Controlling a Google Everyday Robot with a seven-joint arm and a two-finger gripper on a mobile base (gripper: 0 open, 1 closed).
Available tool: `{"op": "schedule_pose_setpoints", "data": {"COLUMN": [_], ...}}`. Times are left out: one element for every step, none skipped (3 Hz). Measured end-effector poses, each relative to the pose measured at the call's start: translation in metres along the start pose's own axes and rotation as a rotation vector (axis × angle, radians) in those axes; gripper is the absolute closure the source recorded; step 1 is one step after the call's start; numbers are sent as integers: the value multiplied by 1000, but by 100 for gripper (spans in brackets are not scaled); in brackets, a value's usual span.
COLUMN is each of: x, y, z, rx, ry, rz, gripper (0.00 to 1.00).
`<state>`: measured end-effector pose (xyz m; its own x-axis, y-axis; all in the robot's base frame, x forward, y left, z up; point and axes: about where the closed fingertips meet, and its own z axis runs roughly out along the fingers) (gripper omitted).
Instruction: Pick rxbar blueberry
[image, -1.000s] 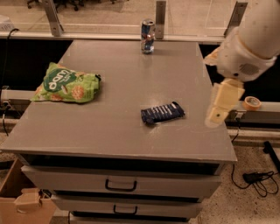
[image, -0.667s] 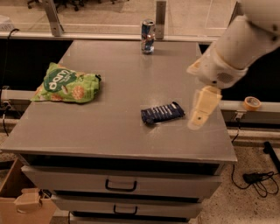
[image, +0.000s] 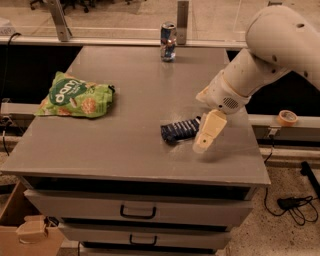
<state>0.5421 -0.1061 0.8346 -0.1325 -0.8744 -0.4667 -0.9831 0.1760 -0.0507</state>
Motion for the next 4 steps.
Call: {"op": "schedule_pose_setpoints", "data": {"x": [-4, -6, -8, -11], "y": [0, -1, -2, -2], "z": [22, 21, 17, 11], "rx": [-37, -48, -48, -48], "ry": [-41, -59, -61, -61], "rz": [20, 35, 35, 35], "gripper": [18, 41, 65, 88]}}
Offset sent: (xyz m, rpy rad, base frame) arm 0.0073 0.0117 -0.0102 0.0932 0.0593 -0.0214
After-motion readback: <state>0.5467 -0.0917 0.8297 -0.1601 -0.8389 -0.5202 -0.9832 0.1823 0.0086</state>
